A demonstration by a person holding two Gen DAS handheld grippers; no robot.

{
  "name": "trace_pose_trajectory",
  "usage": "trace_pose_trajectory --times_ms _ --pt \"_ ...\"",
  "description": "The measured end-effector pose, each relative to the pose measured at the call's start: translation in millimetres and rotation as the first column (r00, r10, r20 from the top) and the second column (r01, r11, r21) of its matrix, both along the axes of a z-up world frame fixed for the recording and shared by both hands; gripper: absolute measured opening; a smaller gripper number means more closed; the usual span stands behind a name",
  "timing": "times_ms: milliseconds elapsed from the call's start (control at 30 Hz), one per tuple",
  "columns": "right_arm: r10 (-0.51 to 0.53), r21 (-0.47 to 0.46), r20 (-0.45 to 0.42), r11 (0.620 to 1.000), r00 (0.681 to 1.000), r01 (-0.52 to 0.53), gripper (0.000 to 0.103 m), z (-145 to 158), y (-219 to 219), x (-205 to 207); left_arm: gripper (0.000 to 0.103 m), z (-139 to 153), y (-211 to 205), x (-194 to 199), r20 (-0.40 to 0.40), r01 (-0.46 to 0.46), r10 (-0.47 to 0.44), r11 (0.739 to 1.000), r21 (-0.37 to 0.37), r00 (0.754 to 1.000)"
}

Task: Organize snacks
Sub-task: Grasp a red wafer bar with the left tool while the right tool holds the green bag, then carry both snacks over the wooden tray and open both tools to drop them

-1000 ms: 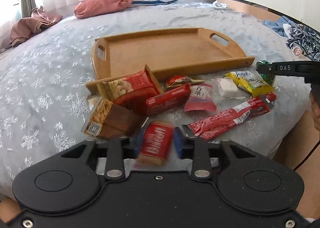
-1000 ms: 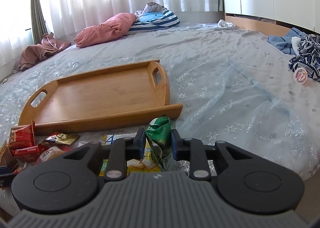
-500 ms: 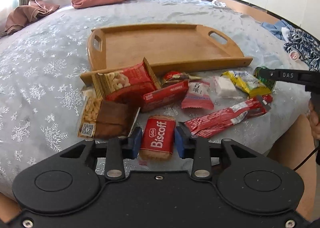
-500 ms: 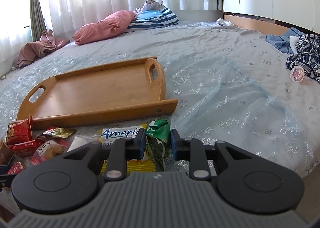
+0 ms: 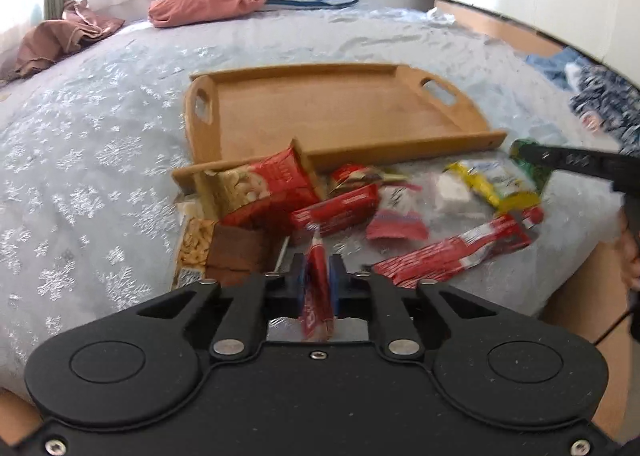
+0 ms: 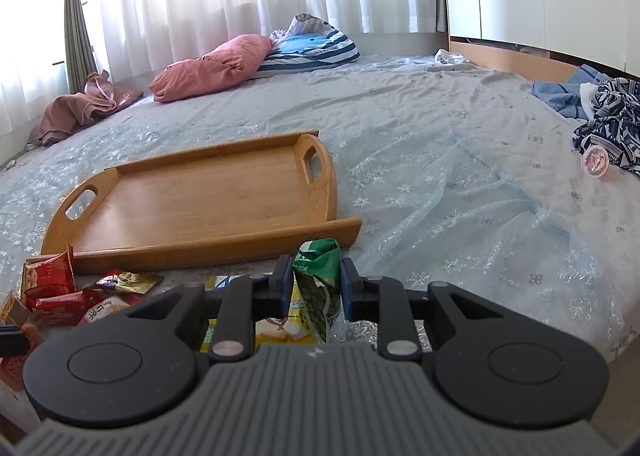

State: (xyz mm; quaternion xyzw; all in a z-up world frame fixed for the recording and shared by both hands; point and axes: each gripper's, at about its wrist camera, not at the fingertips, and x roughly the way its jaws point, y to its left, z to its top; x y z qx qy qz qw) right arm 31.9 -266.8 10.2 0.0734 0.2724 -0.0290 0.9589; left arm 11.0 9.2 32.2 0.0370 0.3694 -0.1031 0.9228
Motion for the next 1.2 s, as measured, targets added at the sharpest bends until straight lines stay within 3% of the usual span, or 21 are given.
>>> trace_pose_trajectory --times_ms 67,200,233,267,300,467,633,767,933,1200 --pt "0.001 0.002 -0.003 1.0 1.0 -0.001 0.028 -1 0 -1 0.026 -8 -1 1 -0.024 -0.013 0.014 1.0 0.018 1.0" --pt "0.0 0.002 -0.012 1.0 1.0 0.0 0.028 -2 0 -1 0.029 -16 2 0 -0.046 -0.02 0.019 1.0 -0.015 0.999" --pt "0.001 0.002 -0.013 1.0 1.0 -0.001 0.028 -3 0 -2 0.027 -16 2 0 -0.046 -0.022 0.021 1.0 -0.016 0.999" --pt "0.001 0.002 -0.015 1.0 1.0 -0.001 0.028 -3 0 -2 0.014 -16 3 0 -0.045 -0.026 0.026 0.999 -0.02 0.999" --pt "0.001 0.003 -0.015 1.0 1.0 -0.001 0.028 -3 0 -2 0.006 -14 3 0 -0.04 -0.032 0.031 0.999 -0.021 0.999" --pt "0.002 0.003 -0.006 1.0 1.0 -0.002 0.027 -3 1 -3 0.005 1 -2 -6 0.024 -0.026 0.026 1.0 0.013 0.999" --pt "0.026 0.009 0.009 1.0 1.0 -0.026 0.027 3 4 -2 0.005 19 -2 0 0.042 -0.003 0.005 0.999 -0.035 0.999" --pt "0.057 0.027 0.023 0.998 0.998 -0.057 0.027 12 7 2 0.005 33 -6 13 0.07 0.011 -0.009 0.999 -0.031 0.998" --pt "0.104 0.033 0.02 0.994 0.994 -0.105 0.027 20 14 16 0.005 46 -7 42 0.059 0.036 -0.031 0.996 -0.077 0.998" --pt "0.163 0.036 0.017 0.986 0.986 -0.163 0.027 33 26 49 0.005 59 -13 94 0.043 0.031 -0.027 0.996 -0.084 0.999"
